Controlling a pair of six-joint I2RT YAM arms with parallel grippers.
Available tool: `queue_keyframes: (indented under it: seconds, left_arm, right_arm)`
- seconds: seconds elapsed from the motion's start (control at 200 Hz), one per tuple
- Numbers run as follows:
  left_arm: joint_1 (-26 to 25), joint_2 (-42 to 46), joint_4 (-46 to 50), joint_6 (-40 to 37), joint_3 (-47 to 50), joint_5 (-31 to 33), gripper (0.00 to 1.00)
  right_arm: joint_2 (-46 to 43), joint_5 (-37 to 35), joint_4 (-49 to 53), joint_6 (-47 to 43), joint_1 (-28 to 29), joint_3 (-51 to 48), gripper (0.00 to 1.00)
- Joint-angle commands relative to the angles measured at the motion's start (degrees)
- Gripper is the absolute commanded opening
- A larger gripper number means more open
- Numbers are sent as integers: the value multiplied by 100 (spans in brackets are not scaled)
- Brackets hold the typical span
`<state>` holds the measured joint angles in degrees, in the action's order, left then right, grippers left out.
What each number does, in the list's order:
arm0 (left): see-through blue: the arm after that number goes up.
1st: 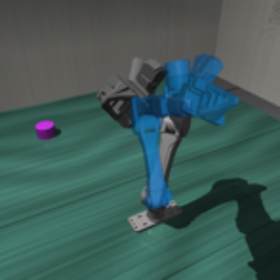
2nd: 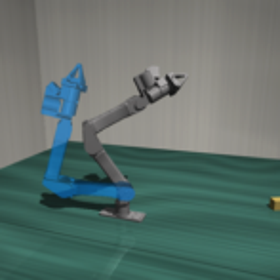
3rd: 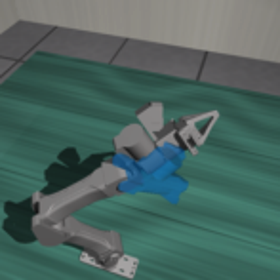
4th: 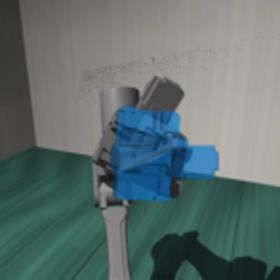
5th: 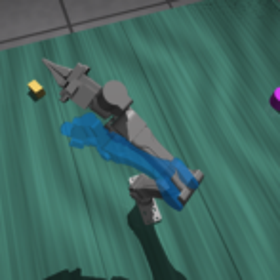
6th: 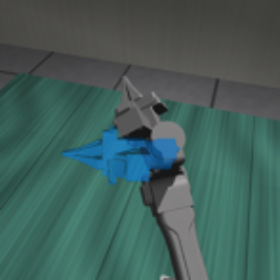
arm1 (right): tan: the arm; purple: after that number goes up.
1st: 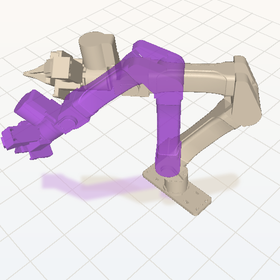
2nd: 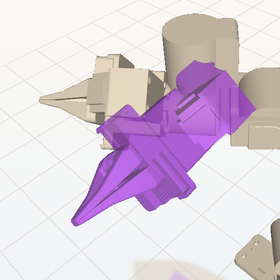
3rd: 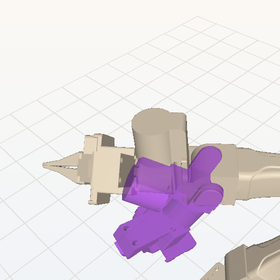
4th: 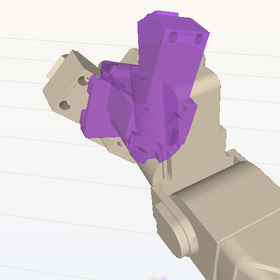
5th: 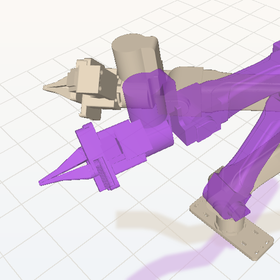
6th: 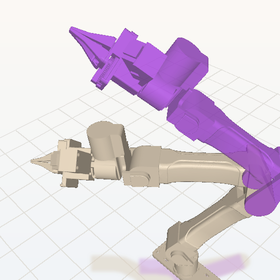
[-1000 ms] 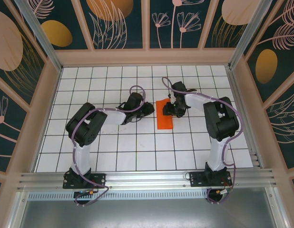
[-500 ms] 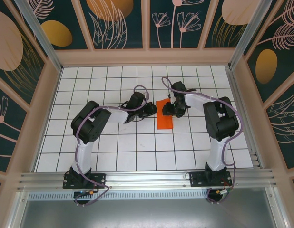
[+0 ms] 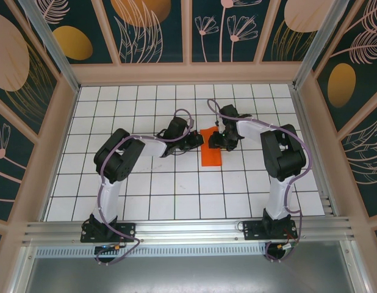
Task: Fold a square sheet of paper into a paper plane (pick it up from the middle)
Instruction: Hold the square sheet of paper at the center of the table.
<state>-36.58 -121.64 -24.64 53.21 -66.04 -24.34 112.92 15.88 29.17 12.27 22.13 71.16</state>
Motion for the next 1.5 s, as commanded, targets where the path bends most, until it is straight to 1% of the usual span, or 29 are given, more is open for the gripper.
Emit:
queue_keyframes:
  seconds: [0.0, 0.275, 0.771, 0.926, 1.101, 1.266, 1.376, 1.496]
  left_arm:
    - [-51, -121, 2, 31, -155, -124, 7]
    - [-54, -166, 151, -2, -224, -97, 5]
    - [-124, -311, 745, -136, -471, -2, 3]
    - [-139, -337, 1211, -210, -557, 172, 2]
    - [-153, -499, 1942, -241, -755, 422, 2]
    - [-157, -603, 2420, -247, -791, 644, 2]
    - [-148, -658, 2502, -241, -759, 674, 1]
    - [-149, -681, 2508, -205, -744, 746, 1]
  right_arm:
    - [1056, -578, -188, -224, 102, -445, 50]
    - [1099, -575, -208, -261, 110, -436, 50]
    - [1120, -553, -219, -289, 118, -436, 50]
    - [1080, -519, -228, -278, 120, -427, 50]
    - [964, -446, -258, -251, 122, -427, 50]
    - [460, -291, -349, -23, 57, -435, 50]
    - [-268, -92, -610, 278, -78, -566, 53]
    - [-1159, -40, -961, 670, -294, -844, 57]
